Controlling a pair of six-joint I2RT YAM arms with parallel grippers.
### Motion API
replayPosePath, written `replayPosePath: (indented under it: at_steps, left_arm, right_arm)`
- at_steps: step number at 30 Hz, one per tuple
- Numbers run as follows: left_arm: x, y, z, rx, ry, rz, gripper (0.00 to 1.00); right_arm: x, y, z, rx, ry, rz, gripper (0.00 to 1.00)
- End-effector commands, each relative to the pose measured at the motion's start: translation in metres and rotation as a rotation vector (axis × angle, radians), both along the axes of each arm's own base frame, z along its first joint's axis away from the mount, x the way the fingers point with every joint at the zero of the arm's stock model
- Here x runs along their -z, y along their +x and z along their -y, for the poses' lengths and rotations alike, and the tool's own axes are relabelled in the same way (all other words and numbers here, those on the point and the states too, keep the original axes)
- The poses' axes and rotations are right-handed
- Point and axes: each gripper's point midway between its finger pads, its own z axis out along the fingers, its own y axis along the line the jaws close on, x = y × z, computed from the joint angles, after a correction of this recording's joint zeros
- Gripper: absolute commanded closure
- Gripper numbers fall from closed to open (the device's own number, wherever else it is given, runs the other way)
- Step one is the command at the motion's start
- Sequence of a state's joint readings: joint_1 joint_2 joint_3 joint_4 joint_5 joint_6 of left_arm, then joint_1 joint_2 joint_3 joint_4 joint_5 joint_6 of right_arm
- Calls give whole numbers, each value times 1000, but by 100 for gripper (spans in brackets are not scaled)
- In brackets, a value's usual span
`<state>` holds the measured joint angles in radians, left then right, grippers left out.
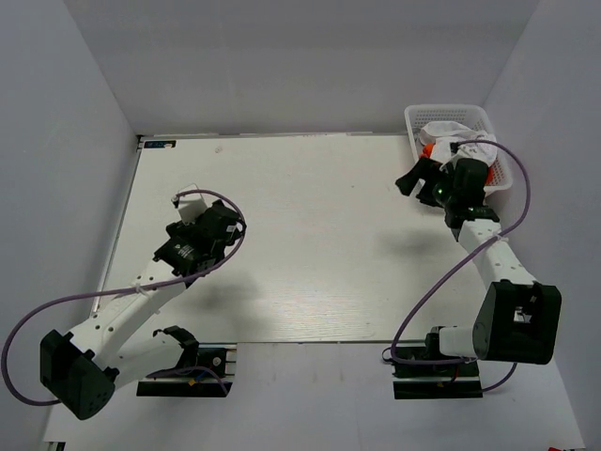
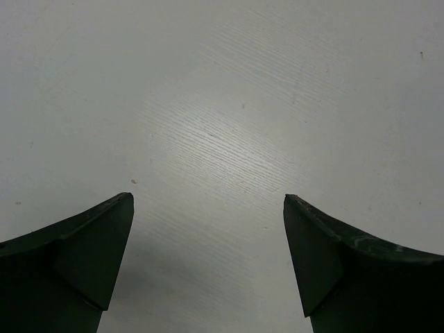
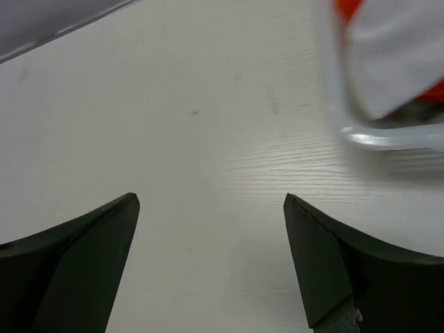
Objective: Fold and stack the t-shirts
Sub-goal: Grab crumpled tshirt from bin with the right arm
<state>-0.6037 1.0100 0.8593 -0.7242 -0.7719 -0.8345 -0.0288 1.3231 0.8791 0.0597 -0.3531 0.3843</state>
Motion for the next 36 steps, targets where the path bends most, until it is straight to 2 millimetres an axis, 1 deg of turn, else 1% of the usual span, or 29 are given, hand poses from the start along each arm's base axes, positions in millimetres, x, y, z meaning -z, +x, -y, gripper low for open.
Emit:
replayPosePath:
  at_steps: [1, 2, 4, 5, 6, 7, 8, 9, 10, 11, 12, 13, 14, 15, 16, 21, 22, 23, 24, 27, 28, 29, 30, 31, 32, 33, 34, 35, 36]
  left_arm:
    - [-9, 11, 4, -10, -9, 23, 1]
    - [-10, 13, 6, -10, -7, 20, 1]
    - [-9, 16, 8, -10, -1, 11, 1]
    - [-7, 18, 9, -6, 13, -2, 1]
    - [-4, 19, 10, -5, 18, -9, 1]
    - [-4, 19, 10, -5, 18, -9, 1]
    - [-3, 22, 11, -1, 25, -11, 1]
    - [0, 24, 10, -10, 26, -14, 1]
    - [4, 23, 11, -4, 26, -25, 1]
    - [5, 25, 12, 1, 33, -28, 1]
    - [6, 27, 13, 7, 41, -30, 1]
    - [7, 27, 14, 13, 35, -34, 1]
    - [10, 27, 15, 13, 41, -42, 1]
    - [6, 29, 16, 13, 35, -34, 1]
    - [6, 31, 17, 18, 43, -38, 1]
    - [5, 36, 20, 23, 46, -34, 1]
    - [5, 36, 20, 23, 46, -34, 1]
    - [8, 36, 20, 23, 52, -43, 1]
    - [5, 38, 21, 23, 47, -35, 1]
    - [11, 39, 22, 23, 60, -54, 1]
    - [12, 39, 22, 23, 60, -55, 1]
    - [9, 43, 23, 17, 60, -43, 1]
    - [12, 43, 23, 17, 67, -53, 1]
    - [8, 45, 24, 17, 60, -43, 1]
    - [12, 46, 25, 17, 69, -56, 1]
    - [8, 48, 26, 17, 63, -47, 1]
    - [9, 49, 25, 11, 77, -56, 1]
    - [13, 49, 26, 11, 85, -68, 1]
    - [10, 51, 27, 11, 80, -60, 1]
  right_arm:
    - [-1, 7, 97, 424, -327, -72, 10]
    - [-6, 8, 106, 456, -354, -76, 10]
    - [-1, 9, 138, 572, -443, -118, 10]
    - [-7, 9, 151, 606, -474, -137, 10]
    - [-1, 19, 159, 607, -515, -168, 10]
    - [0, 21, 168, 615, -534, -184, 10]
    - [-4, 29, 176, 613, -550, -194, 10]
    - [-2, 34, 177, 595, -549, -196, 10]
    - [16, 40, 183, 559, -578, -239, 10]
    - [-2, 53, 187, 540, -588, -195, 10]
    - [6, 59, 192, 529, -595, -213, 10]
    - [-2, 71, 195, 498, -631, -187, 10]
    - [-3, 76, 195, 474, -617, -175, 10]
    - [-2, 78, 198, 448, -646, -177, 10]
    - [3, 87, 200, 415, -673, -180, 10]
    - [19, 108, 196, 326, -666, -177, 10]
    - [20, 114, 192, 315, -638, -171, 10]
    - [22, 118, 194, 317, -627, -165, 10]
    - [21, 120, 190, 314, -600, -157, 10]
    - [23, 128, 180, 300, -513, -135, 10]
    - [31, 130, 182, 299, -500, -147, 10]
    - [34, 132, 181, 312, -478, -155, 11]
    - [38, 132, 181, 329, -446, -177, 16]
    - [48, 134, 186, 341, -438, -201, 20]
    - [53, 135, 187, 347, -426, -215, 32]
    - [56, 135, 187, 360, -403, -225, 52]
    - [61, 136, 186, 344, -379, -230, 59]
    - [68, 136, 185, 343, -372, -240, 63]
    - [70, 139, 186, 341, -370, -233, 63]
